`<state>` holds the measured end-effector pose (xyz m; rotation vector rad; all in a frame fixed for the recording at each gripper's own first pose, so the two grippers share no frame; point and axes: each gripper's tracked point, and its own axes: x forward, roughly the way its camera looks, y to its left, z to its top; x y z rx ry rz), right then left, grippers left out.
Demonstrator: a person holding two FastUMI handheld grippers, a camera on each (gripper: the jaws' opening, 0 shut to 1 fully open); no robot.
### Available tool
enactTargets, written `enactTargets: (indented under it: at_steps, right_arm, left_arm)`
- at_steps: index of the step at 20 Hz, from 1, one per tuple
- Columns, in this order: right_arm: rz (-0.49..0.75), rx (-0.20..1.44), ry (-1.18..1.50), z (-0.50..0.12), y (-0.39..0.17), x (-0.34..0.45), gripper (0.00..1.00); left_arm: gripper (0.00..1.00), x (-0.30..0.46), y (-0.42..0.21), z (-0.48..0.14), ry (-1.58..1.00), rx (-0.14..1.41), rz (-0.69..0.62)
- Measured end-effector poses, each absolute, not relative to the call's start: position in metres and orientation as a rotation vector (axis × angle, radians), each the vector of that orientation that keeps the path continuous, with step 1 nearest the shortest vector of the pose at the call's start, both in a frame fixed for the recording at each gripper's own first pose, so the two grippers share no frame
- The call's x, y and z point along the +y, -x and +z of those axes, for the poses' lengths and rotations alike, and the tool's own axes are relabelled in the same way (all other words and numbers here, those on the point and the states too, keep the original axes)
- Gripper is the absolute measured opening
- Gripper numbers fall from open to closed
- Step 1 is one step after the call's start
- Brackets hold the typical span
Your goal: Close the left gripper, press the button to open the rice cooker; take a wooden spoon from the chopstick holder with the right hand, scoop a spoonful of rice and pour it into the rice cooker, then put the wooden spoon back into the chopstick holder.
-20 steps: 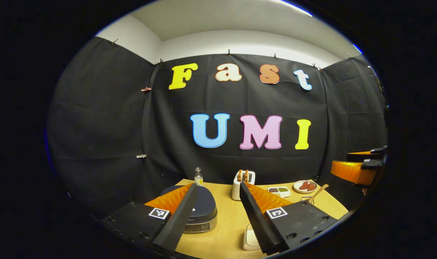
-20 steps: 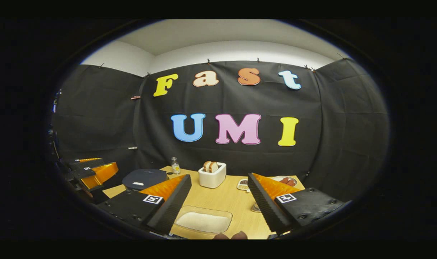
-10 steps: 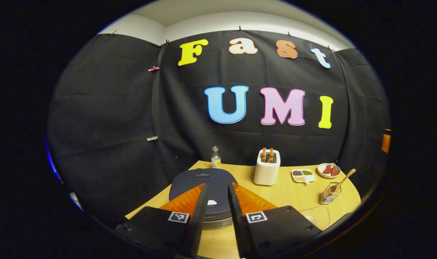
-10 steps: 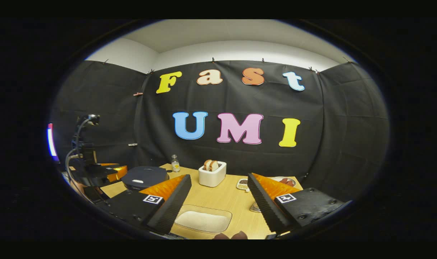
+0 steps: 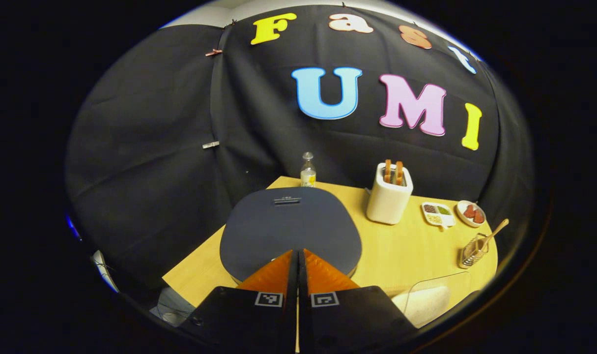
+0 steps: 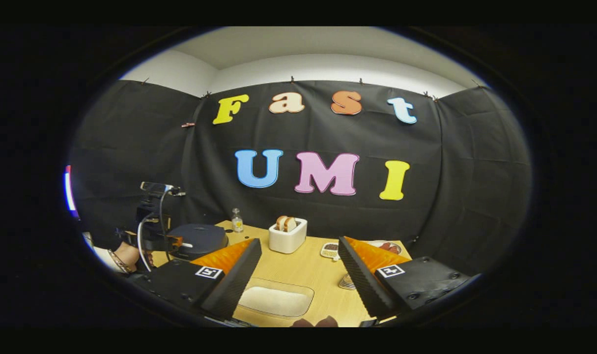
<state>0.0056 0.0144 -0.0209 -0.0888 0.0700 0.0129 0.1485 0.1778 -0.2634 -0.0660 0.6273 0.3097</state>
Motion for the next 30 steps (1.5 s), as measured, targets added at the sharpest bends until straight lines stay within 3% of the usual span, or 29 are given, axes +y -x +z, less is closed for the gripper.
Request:
enactTargets:
  at_steps: [13,20,30]
  right_arm:
    - [0.005,0.089,0.071,-0.028,-0.011,0.006,0.98]
    - [-0.032,0.094,0.063,-0.032,-0.005,-0.016,0.98]
    - [-0.096,0.1,0.04,-0.037,-0.011,-0.048,0.98]
  left_arm:
    - [0.07,0.181,-0.15,-0.292,0.136,0.716,0.336]
    - [0.05,0.189,-0.147,-0.184,0.059,0.414,0.363]
    - [0.05,0.174,-0.098,-0.156,0.131,0.366,0.331]
